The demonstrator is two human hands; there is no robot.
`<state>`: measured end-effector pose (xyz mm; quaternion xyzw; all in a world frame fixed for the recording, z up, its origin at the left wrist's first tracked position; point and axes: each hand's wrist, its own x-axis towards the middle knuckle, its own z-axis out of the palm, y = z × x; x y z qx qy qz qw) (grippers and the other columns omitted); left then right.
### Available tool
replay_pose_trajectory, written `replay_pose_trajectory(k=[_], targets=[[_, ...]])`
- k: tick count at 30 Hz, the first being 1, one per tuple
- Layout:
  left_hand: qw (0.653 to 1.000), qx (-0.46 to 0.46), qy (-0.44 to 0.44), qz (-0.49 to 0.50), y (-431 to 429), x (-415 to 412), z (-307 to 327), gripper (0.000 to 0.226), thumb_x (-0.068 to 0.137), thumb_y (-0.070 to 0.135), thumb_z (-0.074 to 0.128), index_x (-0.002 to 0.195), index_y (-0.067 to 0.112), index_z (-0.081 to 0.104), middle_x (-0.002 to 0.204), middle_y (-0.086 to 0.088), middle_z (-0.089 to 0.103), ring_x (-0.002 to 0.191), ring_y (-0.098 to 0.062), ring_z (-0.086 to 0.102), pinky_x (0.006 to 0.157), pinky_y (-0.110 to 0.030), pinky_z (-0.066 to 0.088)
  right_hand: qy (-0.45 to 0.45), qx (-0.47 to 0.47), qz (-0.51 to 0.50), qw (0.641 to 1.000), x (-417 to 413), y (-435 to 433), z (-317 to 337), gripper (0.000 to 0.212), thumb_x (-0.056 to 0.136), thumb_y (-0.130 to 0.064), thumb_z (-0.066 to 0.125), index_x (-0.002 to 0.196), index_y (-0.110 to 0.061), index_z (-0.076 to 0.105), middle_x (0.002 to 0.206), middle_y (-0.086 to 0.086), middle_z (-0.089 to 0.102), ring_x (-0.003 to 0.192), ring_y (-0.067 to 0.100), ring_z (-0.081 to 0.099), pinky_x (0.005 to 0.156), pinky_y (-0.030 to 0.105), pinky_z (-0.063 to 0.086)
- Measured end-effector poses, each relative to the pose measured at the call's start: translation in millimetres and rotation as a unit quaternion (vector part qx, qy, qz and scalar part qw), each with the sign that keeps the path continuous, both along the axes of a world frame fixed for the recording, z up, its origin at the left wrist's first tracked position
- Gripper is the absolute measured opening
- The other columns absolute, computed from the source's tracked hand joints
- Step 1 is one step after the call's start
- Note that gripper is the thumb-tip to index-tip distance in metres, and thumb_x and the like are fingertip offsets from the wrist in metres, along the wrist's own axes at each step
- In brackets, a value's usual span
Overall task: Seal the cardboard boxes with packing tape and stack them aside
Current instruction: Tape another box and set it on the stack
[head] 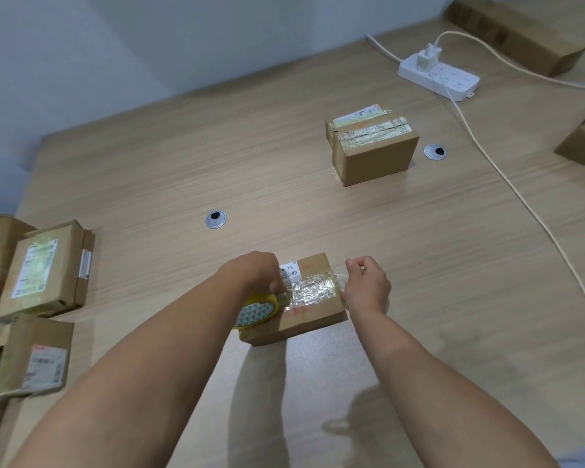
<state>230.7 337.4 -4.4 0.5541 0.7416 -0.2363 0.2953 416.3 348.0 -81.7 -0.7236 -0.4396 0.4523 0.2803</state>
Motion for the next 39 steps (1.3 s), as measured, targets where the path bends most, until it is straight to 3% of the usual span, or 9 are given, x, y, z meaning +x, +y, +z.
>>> replay_pose_trajectory(k=[5,14,19,23,26,30,32,35,39], targets=[[1.0,0.005,-0.005,-0.005,1,1,2,0.033,0.093,0.04,0.065,0.079,0.011,0.059,0.074,-0.003,0.059,0.065,-0.017,0.052,0.06,-0.031,0.041,-0.001,-0.023,-0.005,1.0,-1,7,-5,0.028,0.099,-0.027,0.06,0.072,-0.02,0.057,0.069,-0.004,0.058,0.079,0.035,0.07,0.076,0.041,0.056],[0.999,0.026,0.018,-0.002,1,3,1,0.032,0.092,0.035,0.066,0.072,0.015,0.052,0.073,-0.002,0.056,0.063,-0.017,0.052,0.058,-0.03,0.041,-0.081,-0.014,0.081,0.993,3,9,-15,0.029,0.101,-0.031,0.058,0.074,-0.022,0.055,0.069,-0.006,0.057,0.082,0.026,0.06,0.076,0.036,0.047],[0.999,0.039,0.03,-0.002,0,5,-2,0.02,0.088,0.033,0.068,0.09,0.014,0.061,0.077,-0.001,0.058,0.068,-0.019,0.057,0.059,-0.03,0.043,-0.077,-0.034,0.106,0.991,3,7,-26,0.032,0.101,-0.031,0.057,0.071,-0.021,0.054,0.071,-0.004,0.059,0.079,0.024,0.058,0.071,0.034,0.045],[0.998,0.046,0.04,-0.005,-2,6,-5,0.024,0.089,0.033,0.066,0.077,0.016,0.053,0.077,-0.001,0.056,0.071,-0.022,0.057,0.061,-0.031,0.042,-0.078,-0.074,0.146,0.983,0,9,-28,0.028,0.101,-0.036,0.056,0.081,-0.018,0.059,0.076,-0.006,0.057,0.084,0.022,0.054,0.073,0.031,0.039],[0.997,0.057,0.047,-0.016,-4,8,-8,0.023,0.09,0.038,0.063,0.092,0.016,0.059,0.078,0.001,0.054,0.076,-0.024,0.058,0.063,-0.032,0.041,-0.061,-0.123,0.116,0.984,-1,15,-27,0.029,0.093,-0.043,0.065,0.083,-0.019,0.053,0.087,-0.002,0.061,0.09,0.026,0.06,0.086,0.038,0.051],[0.997,0.054,0.05,-0.024,-3,9,-8,0.028,0.091,0.042,0.061,0.101,0.016,0.063,0.082,0.0,0.057,0.078,-0.025,0.059,0.064,-0.033,0.043,-0.091,-0.132,0.13,0.978,1,21,-17,0.038,0.086,-0.046,0.07,0.102,-0.017,0.05,0.103,0.003,0.057,0.099,0.031,0.061,0.09,0.044,0.053],[0.997,0.055,0.049,-0.017,-3,7,-9,0.026,0.091,0.041,0.061,0.098,0.017,0.062,0.086,-0.001,0.061,0.078,-0.024,0.06,0.065,-0.033,0.044,-0.101,-0.101,0.116,0.983,6,20,-12,0.038,0.089,-0.043,0.067,0.111,-0.018,0.049,0.114,0.005,0.053,0.102,0.031,0.058,0.09,0.043,0.052],[0.996,0.061,0.055,-0.014,-4,7,-11,0.023,0.092,0.039,0.06,0.093,0.017,0.059,0.08,0.0,0.056,0.07,-0.021,0.055,0.063,-0.032,0.042,-0.105,0.025,0.114,0.988,8,11,-3,0.021,0.097,-0.036,0.057,0.11,-0.021,0.051,0.119,0.004,0.053,0.099,0.026,0.056,0.087,0.04,0.049],[0.995,0.07,0.063,-0.013,-5,14,-7,0.022,0.091,0.041,0.06,0.094,0.019,0.057,0.078,0.003,0.051,0.073,-0.021,0.055,0.063,-0.032,0.039,-0.082,0.033,0.246,0.965,-15,-6,-1,0.043,0.1,-0.045,0.051,0.138,-0.025,0.048,0.13,0.003,0.05,0.114,0.026,0.055,0.097,0.044,0.049]])
